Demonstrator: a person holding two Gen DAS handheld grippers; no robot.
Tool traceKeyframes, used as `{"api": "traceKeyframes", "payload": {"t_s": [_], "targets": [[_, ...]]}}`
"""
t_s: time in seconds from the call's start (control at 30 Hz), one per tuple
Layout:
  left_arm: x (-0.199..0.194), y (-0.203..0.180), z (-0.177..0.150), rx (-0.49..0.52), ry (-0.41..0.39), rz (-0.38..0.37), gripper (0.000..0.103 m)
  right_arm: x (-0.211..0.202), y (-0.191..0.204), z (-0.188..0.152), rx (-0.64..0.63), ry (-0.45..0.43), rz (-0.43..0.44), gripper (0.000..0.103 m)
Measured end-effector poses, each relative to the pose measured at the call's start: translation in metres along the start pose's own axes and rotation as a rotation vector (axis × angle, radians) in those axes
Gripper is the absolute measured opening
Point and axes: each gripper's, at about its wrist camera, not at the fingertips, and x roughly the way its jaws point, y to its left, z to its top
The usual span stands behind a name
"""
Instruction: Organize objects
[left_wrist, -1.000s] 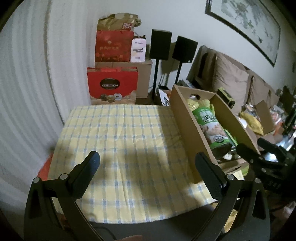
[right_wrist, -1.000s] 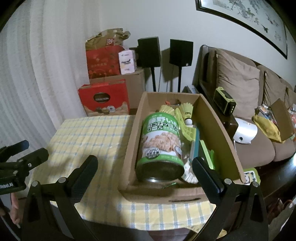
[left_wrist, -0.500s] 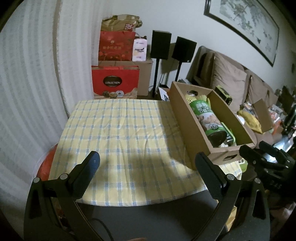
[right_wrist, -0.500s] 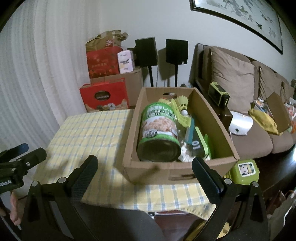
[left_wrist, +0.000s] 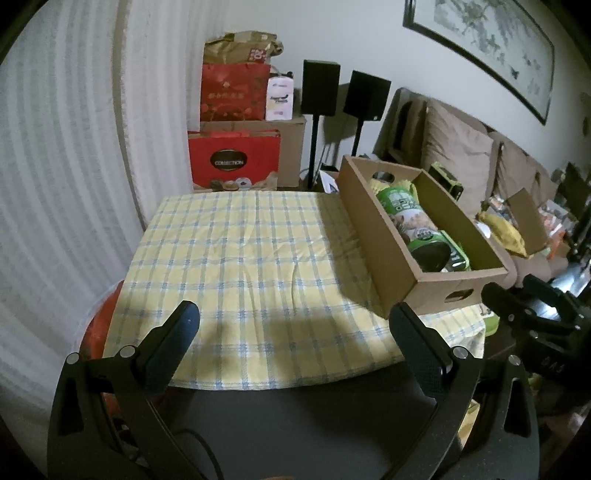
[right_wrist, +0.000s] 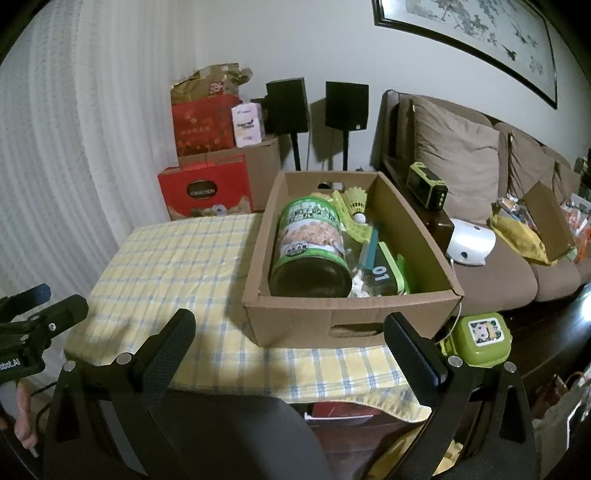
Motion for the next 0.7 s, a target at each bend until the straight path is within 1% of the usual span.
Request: {"api": "traceKeyframes", "payload": {"t_s": [0.17,0.7], "targets": [[0.0019,0.0016,-0.0050,-0.010,0.010,0.000,0.103,-0.0018,0.0009,-0.0032,-0.006,-0.001,0.004,0.102],[0.0014,0.0053,-0.0056,-0.022,-0.001,0.013,0.103,-0.0045,0.0053,-0.0023,-0.021,-0.015,-0.003,0.102]]}}
